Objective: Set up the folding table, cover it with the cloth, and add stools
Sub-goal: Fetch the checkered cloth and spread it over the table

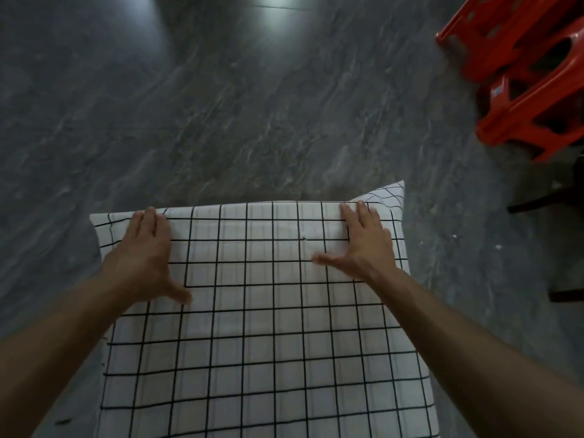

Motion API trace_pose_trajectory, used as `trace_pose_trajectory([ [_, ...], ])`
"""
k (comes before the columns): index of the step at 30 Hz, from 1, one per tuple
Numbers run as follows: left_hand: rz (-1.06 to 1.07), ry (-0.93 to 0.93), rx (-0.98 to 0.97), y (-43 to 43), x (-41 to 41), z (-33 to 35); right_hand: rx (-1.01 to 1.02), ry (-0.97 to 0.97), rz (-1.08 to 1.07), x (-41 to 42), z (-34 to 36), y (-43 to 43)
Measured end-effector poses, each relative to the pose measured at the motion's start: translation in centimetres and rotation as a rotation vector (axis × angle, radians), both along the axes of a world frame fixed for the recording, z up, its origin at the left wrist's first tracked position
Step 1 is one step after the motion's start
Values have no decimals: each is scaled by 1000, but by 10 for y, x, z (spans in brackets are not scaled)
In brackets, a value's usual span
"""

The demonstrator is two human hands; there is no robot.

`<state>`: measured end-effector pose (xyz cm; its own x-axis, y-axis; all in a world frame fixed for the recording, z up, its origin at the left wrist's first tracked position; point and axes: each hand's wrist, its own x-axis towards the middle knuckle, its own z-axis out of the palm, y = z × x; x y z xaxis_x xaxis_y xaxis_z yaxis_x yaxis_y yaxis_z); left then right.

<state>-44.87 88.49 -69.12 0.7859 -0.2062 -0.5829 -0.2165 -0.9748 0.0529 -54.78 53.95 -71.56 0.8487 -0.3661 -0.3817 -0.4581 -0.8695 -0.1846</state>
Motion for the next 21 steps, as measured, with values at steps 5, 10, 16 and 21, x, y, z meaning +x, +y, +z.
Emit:
trace_pose_trajectory([
  [5,37,12,39,-9,-1,6,84,22,-41,-10,2,-22],
  [10,72,23,35,-15,-1,11,113,2,-65,-13,-3,-27],
  [16,83,29,4,-17,-3,16,57,27,-39,-7,-1,-26],
  [21,86,33,-5,-15,-3,15,79,81,-47,0,3,-26],
])
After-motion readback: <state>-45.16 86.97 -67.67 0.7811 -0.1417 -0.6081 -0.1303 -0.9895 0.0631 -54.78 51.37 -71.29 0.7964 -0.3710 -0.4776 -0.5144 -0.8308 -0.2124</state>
